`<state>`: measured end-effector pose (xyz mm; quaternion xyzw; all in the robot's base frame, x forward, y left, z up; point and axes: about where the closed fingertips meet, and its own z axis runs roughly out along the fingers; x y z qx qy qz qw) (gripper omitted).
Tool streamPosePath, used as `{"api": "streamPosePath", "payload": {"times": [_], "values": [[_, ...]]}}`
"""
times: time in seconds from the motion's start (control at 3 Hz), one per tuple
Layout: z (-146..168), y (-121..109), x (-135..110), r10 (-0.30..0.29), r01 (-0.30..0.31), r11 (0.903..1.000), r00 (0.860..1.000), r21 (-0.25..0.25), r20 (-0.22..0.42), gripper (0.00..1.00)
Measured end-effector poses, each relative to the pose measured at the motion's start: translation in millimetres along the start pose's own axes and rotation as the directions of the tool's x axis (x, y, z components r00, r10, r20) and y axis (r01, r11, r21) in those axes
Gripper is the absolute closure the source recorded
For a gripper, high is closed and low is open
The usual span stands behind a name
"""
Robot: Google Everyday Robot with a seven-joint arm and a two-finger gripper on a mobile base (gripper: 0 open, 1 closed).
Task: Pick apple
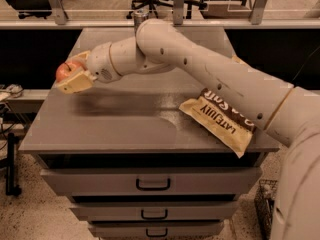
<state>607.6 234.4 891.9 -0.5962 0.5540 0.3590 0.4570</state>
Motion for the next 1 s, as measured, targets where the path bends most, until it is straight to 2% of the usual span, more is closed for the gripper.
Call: {"api": "streamPosePath", "payload": {"times": [0.33, 0.67, 1.0], "values": [[-38, -21, -24, -0.078, 0.076, 0.9943, 0.997, 0.075, 0.027, 1.00], [-84, -44, -34, -0.124, 0.109, 0.9822, 0.988, 0.153, 0.093, 1.00], [-92, -47, -33, -0.135, 0.119, 0.9788, 0.987, 0.167, 0.091, 1.00]]}}
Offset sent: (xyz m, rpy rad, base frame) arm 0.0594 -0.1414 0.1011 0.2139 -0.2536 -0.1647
